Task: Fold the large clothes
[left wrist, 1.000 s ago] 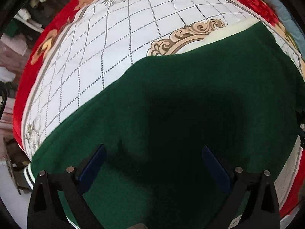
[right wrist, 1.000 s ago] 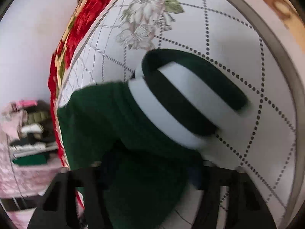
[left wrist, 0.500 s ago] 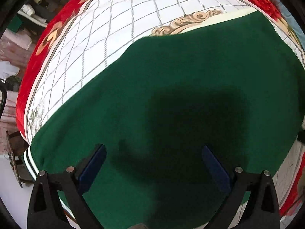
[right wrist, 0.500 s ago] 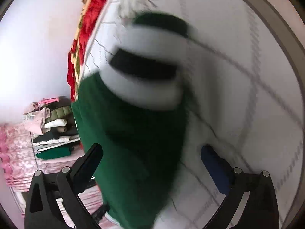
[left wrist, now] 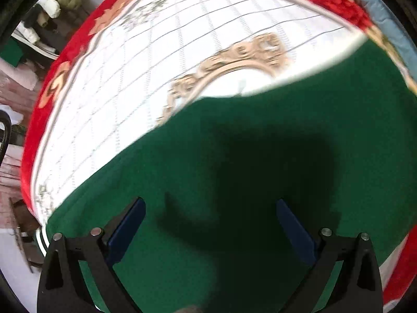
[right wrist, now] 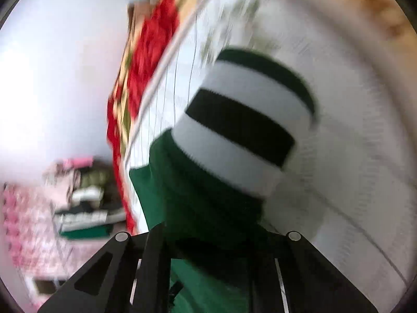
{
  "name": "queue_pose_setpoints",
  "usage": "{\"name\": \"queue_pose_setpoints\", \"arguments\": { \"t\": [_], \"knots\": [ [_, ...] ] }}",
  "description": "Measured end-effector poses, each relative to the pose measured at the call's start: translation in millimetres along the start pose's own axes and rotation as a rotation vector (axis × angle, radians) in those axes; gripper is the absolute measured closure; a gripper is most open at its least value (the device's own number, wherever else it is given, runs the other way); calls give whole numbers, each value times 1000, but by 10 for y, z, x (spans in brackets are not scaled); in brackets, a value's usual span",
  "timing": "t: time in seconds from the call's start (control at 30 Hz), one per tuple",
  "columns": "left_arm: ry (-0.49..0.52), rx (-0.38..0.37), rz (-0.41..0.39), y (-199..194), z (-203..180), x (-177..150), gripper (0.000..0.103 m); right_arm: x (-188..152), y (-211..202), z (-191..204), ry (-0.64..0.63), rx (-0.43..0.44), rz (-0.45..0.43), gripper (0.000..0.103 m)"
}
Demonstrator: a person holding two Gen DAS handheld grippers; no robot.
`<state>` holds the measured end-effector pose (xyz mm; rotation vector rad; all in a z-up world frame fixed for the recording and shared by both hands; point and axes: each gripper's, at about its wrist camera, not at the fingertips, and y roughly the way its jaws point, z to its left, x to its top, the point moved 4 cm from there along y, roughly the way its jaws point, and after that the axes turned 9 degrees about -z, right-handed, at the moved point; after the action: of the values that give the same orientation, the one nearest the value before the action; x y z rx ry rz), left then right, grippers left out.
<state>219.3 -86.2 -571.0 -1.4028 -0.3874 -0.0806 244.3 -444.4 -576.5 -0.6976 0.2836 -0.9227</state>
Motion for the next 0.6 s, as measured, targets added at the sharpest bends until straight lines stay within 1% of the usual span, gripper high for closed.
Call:
{"name": "queue_pose_setpoints", "arguments": {
  "t": [0.03, 0.1, 0.13, 0.17, 0.2, 0.23, 0.27, 0.3, 0.33, 0.37, 0.4, 0.47, 0.53, 0.6],
  "knots": [
    [1, -24, -4, -38, -91, 0, 0, 16, -219, -98, 34, -12, -38, 89],
    [23, -72, -3, -89, -352, -41, 0, 5, -529, -261, 40, -34, -72, 88],
    [33, -84, 3, -83, -437, -74, 0, -14, -625, -372, 33, -34, -54, 84],
    [47, -92, 14, -63, -539, -118, 0, -29, -661, -483, 41, -35, -33, 82],
    [61, -101, 28, -24, -658, -183, 0, -51, -660, -645, 78, -14, 2, 71],
    [67, -103, 34, -7, -738, -229, 0, -68, -630, -796, 119, 30, 40, 47],
    [72, -101, 37, 24, -800, -279, 0, -88, -548, -957, 149, 71, 80, 36],
    [67, -94, 29, 31, -818, -302, 0, -101, -457, -1050, 155, 85, 103, 27],
    [58, -94, 25, 31, -820, -313, 0, -131, -311, -1130, 161, 111, 146, 27],
    [40, -103, 27, 38, -812, -325, 0, -149, -247, -1239, 158, 112, 193, 27],
    [24, -115, 33, 48, -799, -335, 0, -186, -156, -1266, 141, 122, 235, 27],
    [7, -130, 39, 58, -787, -348, 0, -234, -18, -1174, 64, 173, 279, 27],
    [9, -135, 35, 53, -799, -359, 0, -228, 92, -1053, 20, 193, 274, 24],
    [19, -134, 26, 48, -823, -367, 0, -170, 228, -947, 32, 231, 241, 22]
  ]
}}
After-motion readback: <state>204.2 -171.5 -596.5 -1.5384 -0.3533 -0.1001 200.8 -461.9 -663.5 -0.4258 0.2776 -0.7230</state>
